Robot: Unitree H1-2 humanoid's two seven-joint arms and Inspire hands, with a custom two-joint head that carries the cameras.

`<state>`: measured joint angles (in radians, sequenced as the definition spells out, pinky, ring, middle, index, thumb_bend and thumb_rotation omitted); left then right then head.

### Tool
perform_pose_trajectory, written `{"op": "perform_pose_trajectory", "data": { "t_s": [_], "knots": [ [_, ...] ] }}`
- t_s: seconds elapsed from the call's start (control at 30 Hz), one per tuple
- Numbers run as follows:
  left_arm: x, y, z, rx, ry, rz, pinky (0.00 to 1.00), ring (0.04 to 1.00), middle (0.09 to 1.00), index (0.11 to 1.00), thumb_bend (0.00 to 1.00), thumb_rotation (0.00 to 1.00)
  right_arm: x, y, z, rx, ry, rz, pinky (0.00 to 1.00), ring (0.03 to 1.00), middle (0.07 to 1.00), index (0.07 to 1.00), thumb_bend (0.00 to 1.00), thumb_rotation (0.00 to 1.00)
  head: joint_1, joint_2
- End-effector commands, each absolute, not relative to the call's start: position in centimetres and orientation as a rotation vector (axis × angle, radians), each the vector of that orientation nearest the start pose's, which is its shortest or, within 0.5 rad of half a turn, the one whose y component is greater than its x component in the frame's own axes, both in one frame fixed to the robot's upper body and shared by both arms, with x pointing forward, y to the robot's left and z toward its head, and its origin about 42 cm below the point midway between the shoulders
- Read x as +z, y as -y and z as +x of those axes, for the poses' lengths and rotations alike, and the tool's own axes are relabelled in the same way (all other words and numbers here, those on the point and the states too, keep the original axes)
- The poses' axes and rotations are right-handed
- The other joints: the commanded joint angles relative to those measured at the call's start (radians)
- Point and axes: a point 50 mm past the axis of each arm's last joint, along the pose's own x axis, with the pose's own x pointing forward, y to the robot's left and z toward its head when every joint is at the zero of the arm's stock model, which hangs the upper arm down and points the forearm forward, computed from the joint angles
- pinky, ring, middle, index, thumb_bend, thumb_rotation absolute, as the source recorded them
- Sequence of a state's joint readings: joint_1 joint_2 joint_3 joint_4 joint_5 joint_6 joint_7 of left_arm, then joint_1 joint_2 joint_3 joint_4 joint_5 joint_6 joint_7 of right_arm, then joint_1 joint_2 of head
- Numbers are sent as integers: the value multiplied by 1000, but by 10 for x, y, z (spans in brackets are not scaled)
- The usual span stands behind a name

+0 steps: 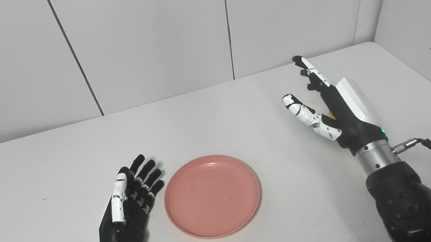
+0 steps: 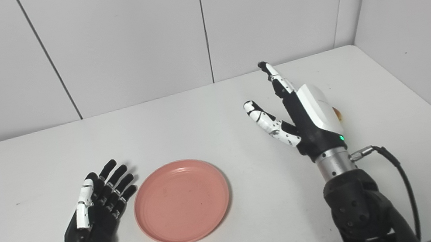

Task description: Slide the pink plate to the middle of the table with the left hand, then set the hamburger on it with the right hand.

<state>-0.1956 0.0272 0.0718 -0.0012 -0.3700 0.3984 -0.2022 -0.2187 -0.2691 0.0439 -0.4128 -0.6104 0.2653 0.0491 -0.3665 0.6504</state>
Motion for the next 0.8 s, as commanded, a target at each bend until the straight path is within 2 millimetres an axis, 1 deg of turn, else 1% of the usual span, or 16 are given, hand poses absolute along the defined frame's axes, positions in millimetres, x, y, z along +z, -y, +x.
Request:
{"op": "perform_pose_trajectory", "data": {
  "t_s": [0.0,0.07,0.2,0.23,0.3,0.33,0.4,0.43,0.5,0.53,0.63,0.7,0.77],
  "knots": [
    [135,-209,344,-288,-147,-350,913,912,914,905,318,1000,287,258,320,-194,446,-883,764,871,937,940,646,830,-6,-3],
    [135,-210,344,-291,-148,-347,909,910,913,904,318,1000,292,264,320,-221,436,-940,761,870,936,931,666,818,-10,-3],
    [133,-215,345,-300,-147,-354,925,916,921,913,318,1000,306,279,316,-305,386,-1072,743,861,922,923,734,709,-36,-3],
    [133,-215,345,-302,-146,-356,927,916,920,912,319,1000,308,283,316,-321,377,-1094,737,856,917,920,754,682,-36,-3],
    [133,-217,346,-302,-146,-358,928,916,920,911,320,1000,309,292,317,-351,353,-1129,732,855,915,919,769,667,-45,-4],
    [133,-218,346,-302,-146,-358,926,915,919,909,321,1000,310,296,317,-369,343,-1147,728,856,914,916,779,635,-45,-4],
    [133,-218,346,-303,-146,-359,920,911,914,904,323,1000,311,304,317,-407,326,-1178,690,833,898,904,805,600,-50,-5],
    [133,-219,347,-303,-146,-361,917,910,912,902,323,1000,311,308,317,-424,317,-1188,679,822,889,897,824,561,-56,-8],
    [133,-220,347,-305,-145,-363,924,915,917,906,323,1000,311,315,316,-450,294,-1204,695,828,889,897,843,512,-59,-9],
    [133,-220,347,-306,-145,-362,925,917,919,908,323,1000,310,318,316,-455,286,-1209,701,832,891,899,846,504,-59,-9],
    [132,-221,347,-304,-144,-369,925,918,918,906,323,1000,306,332,319,-477,229,-1230,708,849,903,912,846,506,-63,-11],
    [132,-221,348,-303,-145,-375,922,912,911,901,321,1000,302,340,320,-493,201,-1243,711,855,909,918,868,545,-63,-11],
    [132,-222,348,-303,-147,-379,920,910,909,901,321,1000,297,346,323,-505,183,-1246,715,857,910,923,883,557,-63,-11]
  ]
}}
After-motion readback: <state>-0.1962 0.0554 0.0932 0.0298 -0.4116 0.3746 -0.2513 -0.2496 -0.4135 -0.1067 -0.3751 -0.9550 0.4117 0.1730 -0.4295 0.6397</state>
